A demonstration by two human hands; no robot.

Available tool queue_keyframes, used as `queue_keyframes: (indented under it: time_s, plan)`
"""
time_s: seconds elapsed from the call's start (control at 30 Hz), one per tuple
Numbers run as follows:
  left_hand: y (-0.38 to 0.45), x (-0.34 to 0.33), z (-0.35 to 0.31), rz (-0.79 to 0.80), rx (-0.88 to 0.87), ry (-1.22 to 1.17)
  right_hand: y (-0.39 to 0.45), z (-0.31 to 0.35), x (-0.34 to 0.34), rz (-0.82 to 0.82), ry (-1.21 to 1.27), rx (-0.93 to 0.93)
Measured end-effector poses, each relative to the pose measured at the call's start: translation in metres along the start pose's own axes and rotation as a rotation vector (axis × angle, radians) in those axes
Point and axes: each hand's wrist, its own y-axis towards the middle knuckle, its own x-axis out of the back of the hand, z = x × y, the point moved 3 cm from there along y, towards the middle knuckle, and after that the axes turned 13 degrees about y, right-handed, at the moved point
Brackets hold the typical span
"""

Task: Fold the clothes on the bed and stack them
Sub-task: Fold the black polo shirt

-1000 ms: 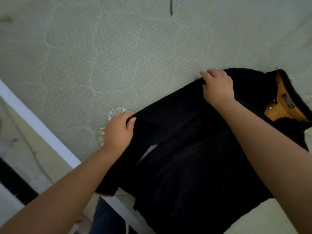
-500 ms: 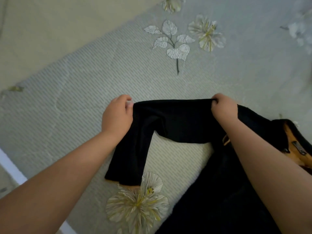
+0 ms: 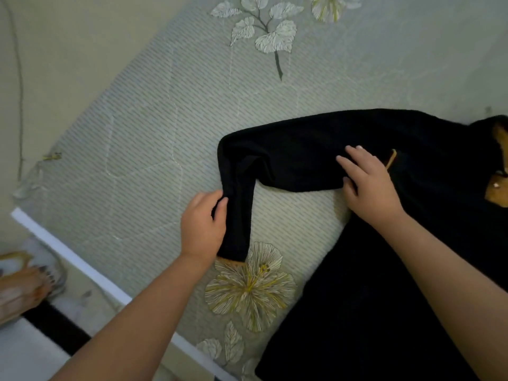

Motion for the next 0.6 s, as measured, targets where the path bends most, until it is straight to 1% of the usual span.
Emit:
queue_keyframes:
  time_s: [0.1,0.2,0.3,0.37,0.43,0.47,0.5,0.57,0.6]
  plan:
    - [0.003,0.007,-0.043,-0.061,-0.091,0.000,-0.033,-0.007,0.026,-0.157,0.052,0.007]
    - [0.001,0.005,-0.109,-0.083,-0.235,-0.030,-0.082,-0.026,0.063,-0.314,0.074,-0.085]
    - [-0.012,-0.011,-0.195,-0.017,-0.399,-0.084,-0.148,-0.056,0.100,-0.421,0.096,-0.271]
    - [-0.034,-0.030,-0.261,0.073,-0.526,-0.119,-0.199,-0.078,0.122,-0.479,0.123,-0.396]
    - [-0.067,-0.057,-0.328,0.227,-0.634,-0.161,-0.251,-0.100,0.139,-0.524,0.164,-0.548]
    - [-0.088,-0.073,-0.358,0.350,-0.680,-0.190,-0.277,-0.110,0.143,-0.550,0.187,-0.615]
    - [-0.110,-0.089,-0.384,0.516,-0.706,-0.220,-0.301,-0.119,0.144,-0.583,0.216,-0.675]
    - [-0.153,-0.124,-0.414,0.884,-0.692,-0.221,-0.343,-0.135,0.139,-0.658,0.301,-0.814]
    - [-0.167,-0.141,-0.417,0.989,-0.671,-0.178,-0.360,-0.142,0.135,-0.691,0.358,-0.890]
